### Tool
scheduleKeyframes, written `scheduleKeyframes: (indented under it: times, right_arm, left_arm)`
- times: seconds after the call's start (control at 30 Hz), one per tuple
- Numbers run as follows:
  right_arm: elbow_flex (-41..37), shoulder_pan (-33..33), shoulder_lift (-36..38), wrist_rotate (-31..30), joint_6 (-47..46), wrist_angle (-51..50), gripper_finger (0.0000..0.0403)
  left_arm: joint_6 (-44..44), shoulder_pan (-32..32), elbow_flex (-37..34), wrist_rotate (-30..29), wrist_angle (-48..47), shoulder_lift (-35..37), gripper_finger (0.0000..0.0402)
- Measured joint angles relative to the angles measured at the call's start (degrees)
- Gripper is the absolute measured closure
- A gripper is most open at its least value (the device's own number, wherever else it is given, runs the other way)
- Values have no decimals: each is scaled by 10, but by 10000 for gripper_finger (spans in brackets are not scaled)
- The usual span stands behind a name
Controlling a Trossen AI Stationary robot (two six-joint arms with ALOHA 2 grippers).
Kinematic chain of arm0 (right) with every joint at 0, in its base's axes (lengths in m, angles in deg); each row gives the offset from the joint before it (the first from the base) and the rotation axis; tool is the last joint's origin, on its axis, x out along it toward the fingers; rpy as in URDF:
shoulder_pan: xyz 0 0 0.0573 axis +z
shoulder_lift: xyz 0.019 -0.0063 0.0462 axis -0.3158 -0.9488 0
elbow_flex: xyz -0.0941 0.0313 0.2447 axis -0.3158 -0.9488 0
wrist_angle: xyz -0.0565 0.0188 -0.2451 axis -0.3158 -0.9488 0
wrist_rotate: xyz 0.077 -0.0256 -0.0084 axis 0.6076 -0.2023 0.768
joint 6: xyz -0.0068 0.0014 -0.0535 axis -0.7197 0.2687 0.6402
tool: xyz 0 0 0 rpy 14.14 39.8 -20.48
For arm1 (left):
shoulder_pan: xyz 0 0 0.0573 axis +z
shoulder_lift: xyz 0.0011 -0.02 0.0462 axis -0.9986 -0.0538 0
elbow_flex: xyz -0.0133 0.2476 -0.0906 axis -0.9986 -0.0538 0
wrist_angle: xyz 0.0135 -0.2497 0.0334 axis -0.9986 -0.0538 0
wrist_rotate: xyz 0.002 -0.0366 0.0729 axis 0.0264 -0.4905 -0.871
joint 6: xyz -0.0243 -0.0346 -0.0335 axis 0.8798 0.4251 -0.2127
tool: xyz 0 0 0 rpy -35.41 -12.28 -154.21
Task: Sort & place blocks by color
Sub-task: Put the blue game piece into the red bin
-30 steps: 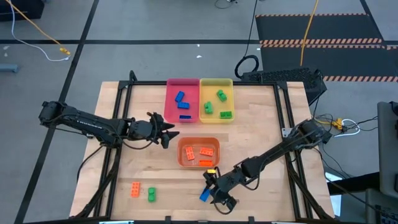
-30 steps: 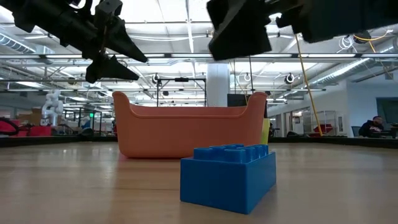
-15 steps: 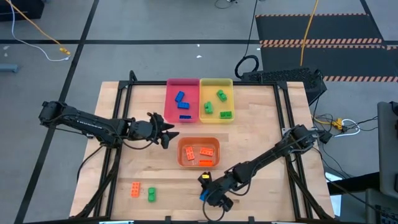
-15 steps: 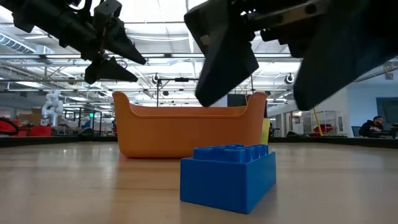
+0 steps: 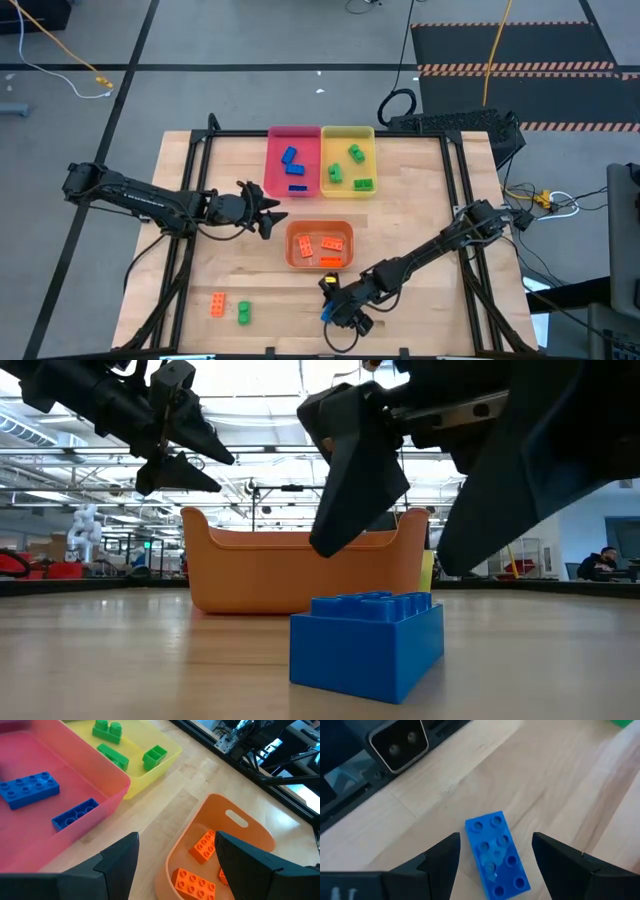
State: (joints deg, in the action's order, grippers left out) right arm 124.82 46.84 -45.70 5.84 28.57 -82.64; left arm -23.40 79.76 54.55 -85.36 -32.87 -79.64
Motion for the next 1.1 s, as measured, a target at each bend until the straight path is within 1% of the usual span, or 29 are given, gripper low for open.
scheduleKeyframes:
  times: [0.27,0.4,0.5,0.77,0.9,1.1]
  right_arm:
    - [-24,0,0,-2,-9,14,161]
    - [-39,-1,0,-2,-15,43,161]
    - [-47,-1,0,-15,-15,45,161]
    - [-72,-2,0,-15,-18,84,162]
    - [-79,-2,0,-14,-19,89,179]
    - [-82,-2,0,-14,-25,106,225]
  left_arm:
    - [0,0,0,0,0,0,142]
    - [1,0,0,0,0,0,142]
    - [2,0,0,0,0,0,142]
    - [4,0,0,0,0,0,142]
    - [4,0,0,0,0,0,142]
    - [4,0,0,0,0,0,142]
